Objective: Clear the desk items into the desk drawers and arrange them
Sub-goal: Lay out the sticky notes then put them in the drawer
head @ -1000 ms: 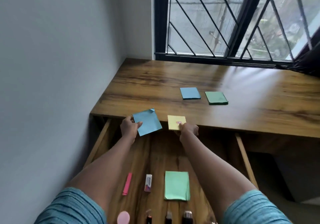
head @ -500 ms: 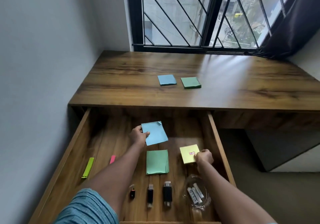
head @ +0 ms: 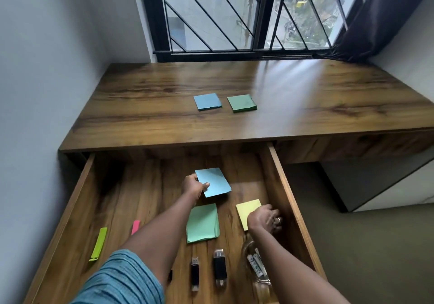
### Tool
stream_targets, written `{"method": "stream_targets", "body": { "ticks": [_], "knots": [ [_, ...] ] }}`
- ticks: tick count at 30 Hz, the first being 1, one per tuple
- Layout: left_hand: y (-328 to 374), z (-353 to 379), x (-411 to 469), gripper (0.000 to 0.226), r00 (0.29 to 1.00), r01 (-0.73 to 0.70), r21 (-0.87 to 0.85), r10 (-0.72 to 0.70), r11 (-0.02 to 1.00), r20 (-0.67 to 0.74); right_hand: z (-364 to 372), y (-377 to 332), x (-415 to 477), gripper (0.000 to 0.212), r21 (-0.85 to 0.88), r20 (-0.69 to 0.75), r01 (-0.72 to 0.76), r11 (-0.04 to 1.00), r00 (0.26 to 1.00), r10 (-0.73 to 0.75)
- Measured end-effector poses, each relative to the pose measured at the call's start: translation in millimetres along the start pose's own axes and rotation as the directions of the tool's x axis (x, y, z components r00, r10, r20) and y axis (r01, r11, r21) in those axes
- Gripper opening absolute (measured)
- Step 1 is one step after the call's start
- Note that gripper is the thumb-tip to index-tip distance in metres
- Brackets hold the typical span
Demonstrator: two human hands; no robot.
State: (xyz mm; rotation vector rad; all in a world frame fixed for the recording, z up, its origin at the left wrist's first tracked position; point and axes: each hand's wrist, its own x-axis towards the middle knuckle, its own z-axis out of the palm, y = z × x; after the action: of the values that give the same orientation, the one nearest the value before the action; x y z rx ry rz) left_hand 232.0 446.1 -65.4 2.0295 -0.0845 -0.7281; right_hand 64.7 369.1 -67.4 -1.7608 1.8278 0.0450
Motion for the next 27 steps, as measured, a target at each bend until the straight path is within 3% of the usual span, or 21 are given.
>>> {"method": "stream_targets", "body": {
  "ticks": [7,11,17,21,24,27],
  "knots": [
    [23,50,18,0.042,0.995,-0.004,0.114,-0.007,0.993,0.095,2,-1,14,0.033,-0.073,-0.096,0.242,0.968,0.964,-0.248],
    [29,67,26,0.042,0.998,-0.028,0.244,0.012,0.969,0.069,0,-3,29,0.036,0.057,-0.063,0.237,0.97,0.97,-0.234],
    [30,79,24,0.037,0.998,-0.053,0.426,0.062,0.903,-0.008,2,-2,40,0.04,-0.042,0.019,0.333,0.942,0.943,-0.333],
    [33,76,15,0.036,0.997,-0.051,0.483,0.072,0.874,-0.023,0,-8,34,0.036,-0.091,-0.053,0.392,0.916,0.916,-0.397],
    [41,67,7,0.03,0.987,-0.099,0.474,0.147,0.875,-0.065,-13,-14,30,0.034,-0.107,-0.079,0.493,0.864,0.862,-0.501],
    [60,51,-3,0.028,0.934,-0.274,0.475,0.349,0.836,-0.074,-29,-28,30,0.032,-0.097,-0.126,0.582,0.808,0.798,-0.59]
  ]
}}
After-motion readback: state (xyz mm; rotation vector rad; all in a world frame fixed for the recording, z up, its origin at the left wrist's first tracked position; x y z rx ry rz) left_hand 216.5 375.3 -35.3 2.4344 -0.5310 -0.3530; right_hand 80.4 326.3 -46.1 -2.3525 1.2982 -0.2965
